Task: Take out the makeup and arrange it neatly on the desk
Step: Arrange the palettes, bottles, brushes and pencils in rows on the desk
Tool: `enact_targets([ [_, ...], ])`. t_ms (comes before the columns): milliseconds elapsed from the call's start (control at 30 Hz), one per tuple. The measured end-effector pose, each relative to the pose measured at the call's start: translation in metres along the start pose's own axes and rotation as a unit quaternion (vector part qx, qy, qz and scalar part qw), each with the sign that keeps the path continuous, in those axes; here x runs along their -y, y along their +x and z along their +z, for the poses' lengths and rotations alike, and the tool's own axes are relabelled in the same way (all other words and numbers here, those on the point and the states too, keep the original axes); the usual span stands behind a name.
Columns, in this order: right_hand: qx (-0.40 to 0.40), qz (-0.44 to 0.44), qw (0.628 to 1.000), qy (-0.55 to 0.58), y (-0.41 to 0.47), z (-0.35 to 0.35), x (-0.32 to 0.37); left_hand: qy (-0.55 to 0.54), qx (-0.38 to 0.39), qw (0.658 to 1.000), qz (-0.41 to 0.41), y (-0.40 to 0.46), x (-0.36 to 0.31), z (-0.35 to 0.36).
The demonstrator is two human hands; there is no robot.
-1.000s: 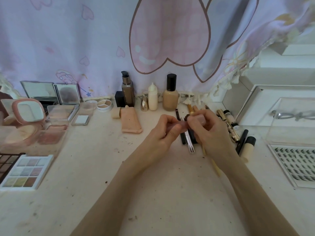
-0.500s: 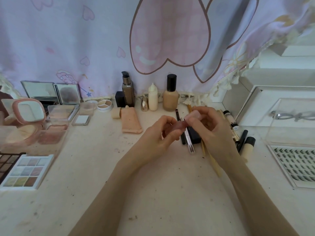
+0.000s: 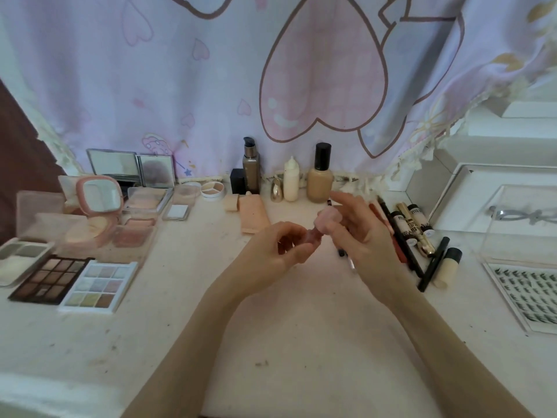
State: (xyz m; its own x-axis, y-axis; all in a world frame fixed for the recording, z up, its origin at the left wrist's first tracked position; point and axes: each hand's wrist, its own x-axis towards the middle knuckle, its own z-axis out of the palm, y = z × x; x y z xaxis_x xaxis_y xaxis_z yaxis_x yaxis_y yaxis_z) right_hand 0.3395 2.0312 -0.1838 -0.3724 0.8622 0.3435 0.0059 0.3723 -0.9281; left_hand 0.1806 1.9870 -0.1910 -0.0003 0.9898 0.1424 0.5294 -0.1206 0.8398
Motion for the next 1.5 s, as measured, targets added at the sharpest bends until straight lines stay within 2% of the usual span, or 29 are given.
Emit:
enact_targets([
  [133,-0.022,0.038,0.991,-0.127,0.002,0.030,0.003,0.041,-0.091,0.995,0.002,-0.023,0.011,-0.017],
  [267,0.001,0.040,0.991,-0.126,0.012,0.056,0.013,0.056,-0.151,0.987,0.015,-0.037,0.018,-0.032],
  [400,0.059,0.034,0.992,-0.110,0.021,0.072,0.022,0.031,-0.168,0.985,-0.011,-0.042,0.028,-0.043],
  [567,0.147,0.015,0.978,-0.147,0.027,0.083,0.027,0.008,-0.153,0.988,-0.017,-0.049,0.037,-0.053],
  [700,0.180,0.005,0.970,-0.165,0.030,0.091,0.028,0.016,-0.154,0.988,-0.024,-0.053,0.043,-0.060],
  [933,0.131,0.031,0.982,-0.135,0.035,0.109,0.021,0.035,-0.205,0.978,-0.029,-0.052,0.054,-0.062],
  [1100,0.124,0.005,0.983,-0.138,0.038,0.113,0.018,0.040,-0.232,0.971,-0.036,-0.051,0.061,-0.061],
  [1300,0.084,-0.001,0.984,-0.156,0.028,0.107,0.009,0.071,-0.296,0.947,-0.102,-0.044,0.067,-0.071],
  [1367,0.079,-0.030,0.969,-0.231,0.018,0.099,0.002,0.088,-0.280,0.950,-0.104,-0.040,0.070,-0.078],
  [1500,0.099,-0.065,0.905,-0.409,-0.003,0.076,-0.013,0.097,-0.261,0.954,-0.110,-0.032,0.076,-0.085],
])
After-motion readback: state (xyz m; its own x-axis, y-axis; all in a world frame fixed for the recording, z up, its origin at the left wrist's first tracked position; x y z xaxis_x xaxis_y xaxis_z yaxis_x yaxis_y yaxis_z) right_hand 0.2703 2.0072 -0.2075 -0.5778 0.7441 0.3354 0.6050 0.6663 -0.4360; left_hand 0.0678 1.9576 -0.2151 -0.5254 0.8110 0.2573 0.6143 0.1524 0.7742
